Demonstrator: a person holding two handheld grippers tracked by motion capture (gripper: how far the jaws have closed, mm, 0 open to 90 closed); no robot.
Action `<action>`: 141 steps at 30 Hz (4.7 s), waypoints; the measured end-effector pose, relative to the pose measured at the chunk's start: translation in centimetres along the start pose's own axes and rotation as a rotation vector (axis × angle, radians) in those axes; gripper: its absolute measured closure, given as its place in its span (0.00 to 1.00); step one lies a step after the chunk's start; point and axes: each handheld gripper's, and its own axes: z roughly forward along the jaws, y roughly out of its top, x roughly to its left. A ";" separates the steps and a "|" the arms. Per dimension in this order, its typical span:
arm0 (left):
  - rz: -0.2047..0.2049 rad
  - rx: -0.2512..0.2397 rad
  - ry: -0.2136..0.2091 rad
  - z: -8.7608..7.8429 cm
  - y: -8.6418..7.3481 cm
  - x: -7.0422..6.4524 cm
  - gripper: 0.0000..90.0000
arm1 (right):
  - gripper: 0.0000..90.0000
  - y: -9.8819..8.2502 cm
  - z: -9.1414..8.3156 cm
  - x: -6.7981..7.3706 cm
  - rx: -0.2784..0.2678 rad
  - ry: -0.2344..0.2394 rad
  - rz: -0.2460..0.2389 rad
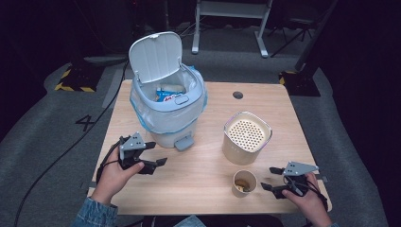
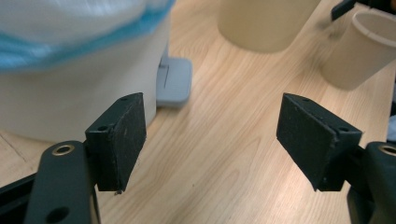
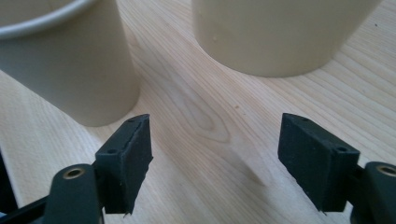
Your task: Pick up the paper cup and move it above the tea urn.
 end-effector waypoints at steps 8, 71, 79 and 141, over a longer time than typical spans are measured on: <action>-0.018 0.082 0.016 2.3 -2.0 0.4 0.27 | 0.21 0.4 0.1 1.6 -0.035 0.053 -0.024; 0.014 0.177 0.110 6.1 -5.1 1.2 0.19 | 0.35 5.4 -1.8 3.2 -0.206 0.122 -0.045; 0.013 0.177 0.110 6.1 -5.1 1.2 0.19 | 0.35 7.8 -4.5 2.3 -0.218 0.100 -0.023; 0.015 0.177 0.109 6.1 -5.1 1.2 0.19 | 0.35 17.3 -2.3 -7.2 -0.190 -0.111 -0.115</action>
